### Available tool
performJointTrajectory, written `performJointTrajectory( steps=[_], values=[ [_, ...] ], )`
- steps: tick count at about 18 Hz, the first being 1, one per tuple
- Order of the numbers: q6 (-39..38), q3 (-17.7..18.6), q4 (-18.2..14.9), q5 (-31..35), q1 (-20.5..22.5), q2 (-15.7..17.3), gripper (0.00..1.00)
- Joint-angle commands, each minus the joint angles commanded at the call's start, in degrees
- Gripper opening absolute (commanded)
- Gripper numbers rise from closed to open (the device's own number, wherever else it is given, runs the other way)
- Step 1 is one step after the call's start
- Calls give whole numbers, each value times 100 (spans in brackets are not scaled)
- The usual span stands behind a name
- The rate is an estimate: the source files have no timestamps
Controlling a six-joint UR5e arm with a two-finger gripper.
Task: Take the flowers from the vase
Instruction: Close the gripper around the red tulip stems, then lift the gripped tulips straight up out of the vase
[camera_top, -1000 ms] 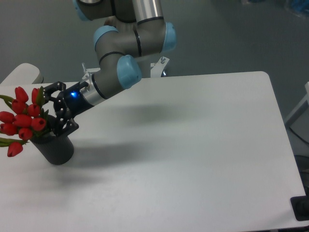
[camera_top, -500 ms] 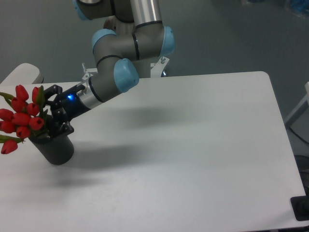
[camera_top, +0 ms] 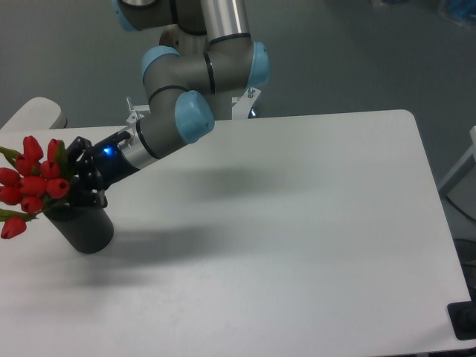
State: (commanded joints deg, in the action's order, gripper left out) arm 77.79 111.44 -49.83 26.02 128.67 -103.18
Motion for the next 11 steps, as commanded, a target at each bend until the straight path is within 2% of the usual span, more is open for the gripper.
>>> performJointTrajectory(
  steps=[8, 11],
  values=[
    [-97, -53, 17, -70, 53, 105, 40],
    [-403, -88, 9, -263, 97, 351, 40]
  ],
)
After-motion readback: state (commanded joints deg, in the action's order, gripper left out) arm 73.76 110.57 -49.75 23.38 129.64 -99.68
